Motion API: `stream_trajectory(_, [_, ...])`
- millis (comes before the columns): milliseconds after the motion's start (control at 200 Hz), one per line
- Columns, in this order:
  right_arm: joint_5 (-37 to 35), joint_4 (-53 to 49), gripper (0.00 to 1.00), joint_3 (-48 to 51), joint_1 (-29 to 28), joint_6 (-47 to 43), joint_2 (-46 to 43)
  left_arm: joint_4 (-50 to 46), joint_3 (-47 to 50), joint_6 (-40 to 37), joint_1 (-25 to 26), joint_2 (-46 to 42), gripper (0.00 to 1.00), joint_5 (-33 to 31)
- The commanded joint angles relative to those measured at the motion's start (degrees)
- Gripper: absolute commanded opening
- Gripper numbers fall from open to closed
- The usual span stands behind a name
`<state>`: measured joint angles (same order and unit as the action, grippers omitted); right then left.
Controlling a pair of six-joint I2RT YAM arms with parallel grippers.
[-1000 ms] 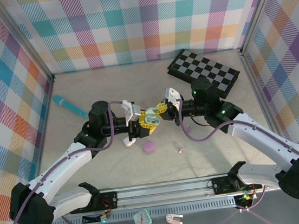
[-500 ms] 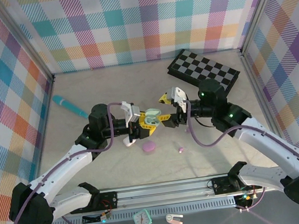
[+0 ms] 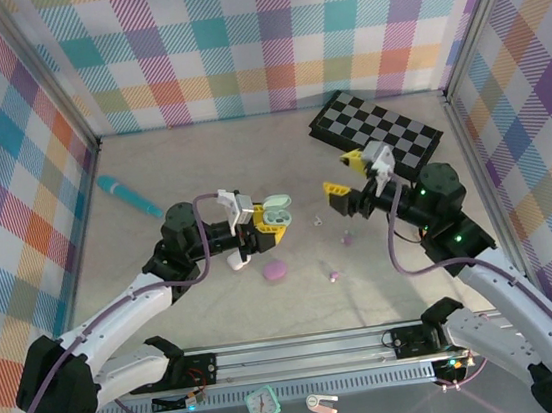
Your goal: Insert wireless bluetooth earbuds into charging case
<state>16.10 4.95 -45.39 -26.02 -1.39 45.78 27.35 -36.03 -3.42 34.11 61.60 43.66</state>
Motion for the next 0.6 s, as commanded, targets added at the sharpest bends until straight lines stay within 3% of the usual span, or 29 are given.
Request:
stream_trajectory(0, [-6.6, 1.1, 0.7, 1.9, 5.1, 11.9, 0.4, 3.1, 0.4, -0.2, 0.3, -2.3, 0.36, -0.6])
stream_trajectory(135, [-7.2, -6.9, 0.7, 1.2, 11.4, 19.3, 4.8, 2.7, 0.6, -0.7, 0.3, -3.1, 0.36, -0.6])
stream_trajectory(350, [-3.6, -20.9, 0.71, -2.6, 14.6, 23.4, 16.3, 4.5, 0.5, 0.0, 0.3, -2.3, 0.35, 0.2])
stream_trajectory(595, [3.2, -22.3, 0.68, -4.0, 18.9, 23.0, 28.9, 5.6, 0.6, -0.1, 0.3, -1.4, 0.36, 0.8])
